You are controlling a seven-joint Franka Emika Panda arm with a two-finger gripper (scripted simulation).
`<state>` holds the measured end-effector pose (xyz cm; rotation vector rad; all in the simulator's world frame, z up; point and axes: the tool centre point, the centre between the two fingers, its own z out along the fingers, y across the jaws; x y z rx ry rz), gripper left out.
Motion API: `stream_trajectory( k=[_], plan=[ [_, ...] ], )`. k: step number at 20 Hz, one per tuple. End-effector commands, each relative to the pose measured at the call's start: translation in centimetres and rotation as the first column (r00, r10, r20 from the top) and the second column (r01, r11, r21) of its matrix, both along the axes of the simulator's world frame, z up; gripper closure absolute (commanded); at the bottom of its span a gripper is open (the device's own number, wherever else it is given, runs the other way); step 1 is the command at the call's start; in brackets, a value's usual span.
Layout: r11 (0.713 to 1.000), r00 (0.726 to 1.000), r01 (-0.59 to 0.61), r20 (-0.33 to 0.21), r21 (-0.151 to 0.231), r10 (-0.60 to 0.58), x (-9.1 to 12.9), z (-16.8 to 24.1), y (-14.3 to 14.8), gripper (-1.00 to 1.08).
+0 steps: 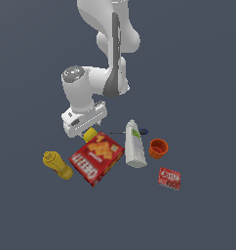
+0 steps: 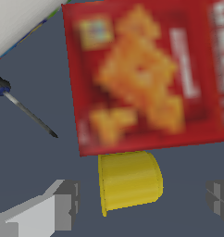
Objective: Pick up a designated object from a clutter of objects.
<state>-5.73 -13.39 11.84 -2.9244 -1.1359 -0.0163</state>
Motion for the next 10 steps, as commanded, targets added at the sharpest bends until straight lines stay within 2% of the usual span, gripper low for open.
stream_trajectory(
  k=[1, 10],
  plan=[
    [0.999, 0.999, -0.032, -0.002, -0.003, 0.032, -0.6, -0.8, -0.6, -0.92],
    [0.996, 0.996, -0.092, -0.008, -0.007, 0.092, -2.0, -2.3, -1.7, -0.92]
  ],
)
